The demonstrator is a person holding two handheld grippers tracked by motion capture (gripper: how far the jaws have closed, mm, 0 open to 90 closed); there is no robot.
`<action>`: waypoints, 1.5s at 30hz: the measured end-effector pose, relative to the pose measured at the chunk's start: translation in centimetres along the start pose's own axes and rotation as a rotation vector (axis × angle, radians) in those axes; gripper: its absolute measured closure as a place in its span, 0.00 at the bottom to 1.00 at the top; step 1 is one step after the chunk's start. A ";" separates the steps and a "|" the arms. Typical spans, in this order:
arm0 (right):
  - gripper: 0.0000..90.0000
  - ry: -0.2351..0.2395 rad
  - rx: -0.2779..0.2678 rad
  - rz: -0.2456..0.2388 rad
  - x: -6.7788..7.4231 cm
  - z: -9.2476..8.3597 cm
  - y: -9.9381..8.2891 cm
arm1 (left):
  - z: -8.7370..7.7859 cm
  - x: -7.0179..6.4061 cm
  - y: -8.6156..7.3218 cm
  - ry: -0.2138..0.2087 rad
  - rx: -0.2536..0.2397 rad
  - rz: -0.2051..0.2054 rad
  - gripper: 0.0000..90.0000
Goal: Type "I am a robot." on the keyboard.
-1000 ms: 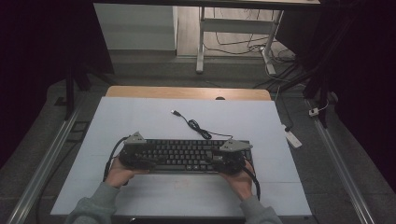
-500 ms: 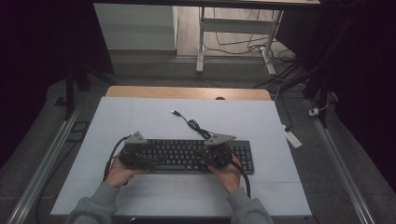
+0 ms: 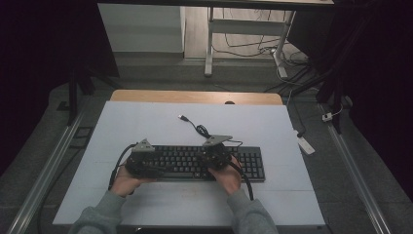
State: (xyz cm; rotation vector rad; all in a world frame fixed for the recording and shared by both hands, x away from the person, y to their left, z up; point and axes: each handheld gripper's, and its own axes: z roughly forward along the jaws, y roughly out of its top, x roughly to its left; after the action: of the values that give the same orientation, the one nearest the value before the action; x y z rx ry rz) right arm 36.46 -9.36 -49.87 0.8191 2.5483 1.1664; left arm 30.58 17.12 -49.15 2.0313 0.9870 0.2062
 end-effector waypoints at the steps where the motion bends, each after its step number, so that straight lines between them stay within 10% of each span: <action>1: 0.99 -0.002 0.006 -0.002 0.0 0.2 0.1 | 0.0 0.0 0.0 0.000 0.000 0.000 0.27; 33: 0.99 -0.016 0.089 -0.032 0.3 2.7 0.7 | 0.0 0.1 0.0 -0.003 -0.002 0.003 0.27; 45: 0.99 0.010 0.011 -0.022 0.3 0.4 0.5 | -0.2 0.3 -0.1 0.007 -0.006 -0.001 0.27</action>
State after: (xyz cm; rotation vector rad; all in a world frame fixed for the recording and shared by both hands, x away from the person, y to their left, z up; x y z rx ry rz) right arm 36.60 -8.65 -49.71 0.7870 2.5673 1.1540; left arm 30.69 17.48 -49.18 2.0261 0.9912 0.2155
